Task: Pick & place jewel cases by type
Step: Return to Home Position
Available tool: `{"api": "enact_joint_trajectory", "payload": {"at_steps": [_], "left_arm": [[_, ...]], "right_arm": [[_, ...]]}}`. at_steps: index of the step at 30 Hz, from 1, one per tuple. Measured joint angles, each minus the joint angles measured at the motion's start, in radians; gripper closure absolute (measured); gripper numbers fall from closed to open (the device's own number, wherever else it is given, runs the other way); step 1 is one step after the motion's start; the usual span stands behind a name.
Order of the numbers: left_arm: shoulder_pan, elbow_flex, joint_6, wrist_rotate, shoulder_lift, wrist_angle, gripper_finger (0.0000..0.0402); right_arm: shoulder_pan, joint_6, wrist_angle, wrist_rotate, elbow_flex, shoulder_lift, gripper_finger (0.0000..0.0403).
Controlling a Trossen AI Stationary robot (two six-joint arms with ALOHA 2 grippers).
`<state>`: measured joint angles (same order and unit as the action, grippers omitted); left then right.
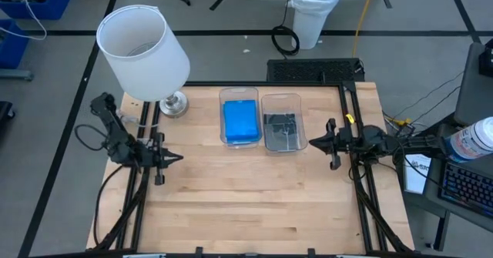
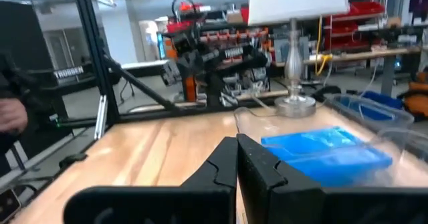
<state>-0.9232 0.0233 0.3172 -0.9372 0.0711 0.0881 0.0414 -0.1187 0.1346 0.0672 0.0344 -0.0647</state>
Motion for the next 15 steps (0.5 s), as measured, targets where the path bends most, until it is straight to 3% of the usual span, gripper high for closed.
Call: {"api": "enact_joint_trajectory", "payload": {"at_steps": [8, 15], "left_arm": [[-0.022, -0.013, 0.066, -0.025, 0.001, 0.049, 0.0401], [-0.019, -0.013, 0.046, -0.025, 0.002, 0.041, 0.0392]], "right_arm": [[0.0, 0.093, 0.027, -0.019, -0.015, 0.008, 0.0403], [0.0, 0.07, 0.041, -0.019, -0.017, 0.014, 0.0403]]}}
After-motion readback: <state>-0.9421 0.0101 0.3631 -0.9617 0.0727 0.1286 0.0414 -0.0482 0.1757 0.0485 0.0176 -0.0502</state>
